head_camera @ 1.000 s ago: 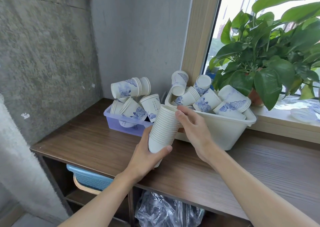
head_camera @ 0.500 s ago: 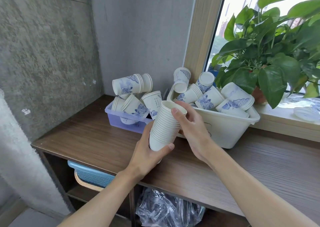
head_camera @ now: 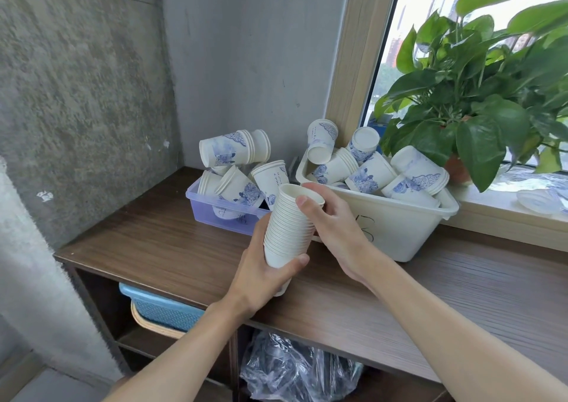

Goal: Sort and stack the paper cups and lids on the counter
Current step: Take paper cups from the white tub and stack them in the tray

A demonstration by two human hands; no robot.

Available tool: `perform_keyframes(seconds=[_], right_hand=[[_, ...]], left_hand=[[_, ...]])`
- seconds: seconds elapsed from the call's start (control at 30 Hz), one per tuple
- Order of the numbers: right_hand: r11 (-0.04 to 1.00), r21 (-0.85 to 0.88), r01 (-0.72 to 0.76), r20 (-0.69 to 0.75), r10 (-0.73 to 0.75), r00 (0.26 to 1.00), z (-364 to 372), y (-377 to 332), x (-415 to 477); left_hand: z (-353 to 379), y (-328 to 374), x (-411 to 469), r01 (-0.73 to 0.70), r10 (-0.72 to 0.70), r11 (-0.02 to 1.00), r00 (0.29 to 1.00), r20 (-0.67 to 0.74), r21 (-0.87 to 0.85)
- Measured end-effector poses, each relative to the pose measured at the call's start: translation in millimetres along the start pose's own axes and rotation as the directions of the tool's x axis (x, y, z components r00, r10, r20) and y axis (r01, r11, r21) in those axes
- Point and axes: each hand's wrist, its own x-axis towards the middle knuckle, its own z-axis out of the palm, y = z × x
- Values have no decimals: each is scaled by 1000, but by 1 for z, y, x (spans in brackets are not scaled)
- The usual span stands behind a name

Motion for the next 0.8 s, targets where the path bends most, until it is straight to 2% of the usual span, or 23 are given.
perform_keyframes(seconds=[0.07, 0.13, 0.2, 0.27, 0.43, 0.6, 0.8], right_hand=[[983, -173, 66, 11, -65, 998, -5, -8, 3], [906, -369, 208, -34, -236, 971, -13, -18, 9], [856, -425, 294, -89, -363, 927, -24, -31, 19], [831, -473, 292, -139, -397, 907, -36, -39, 34], [707, -692, 144, -112, -303, 946, -57, -33, 88], [464, -877, 124, 8, -244, 970, -66, -32, 143], [295, -946, 134, 77, -197, 977, -61, -35, 174]], left_hand=[[0, 0, 1, 7, -8, 1000, 1000, -17, -10], [0, -2, 3, 21, -22, 1000, 999, -33, -23], [0, -6, 5, 33, -34, 999, 999, -32, -28], [2, -9, 7, 37, -38, 999, 999, -18, -13], [5, -13, 14, 53, -53, 999, 998, -19, -14], [5, -21, 18, 70, -72, 997, 996, -47, -41], [5, -25, 22, 78, -80, 996, 996, -29, -38]])
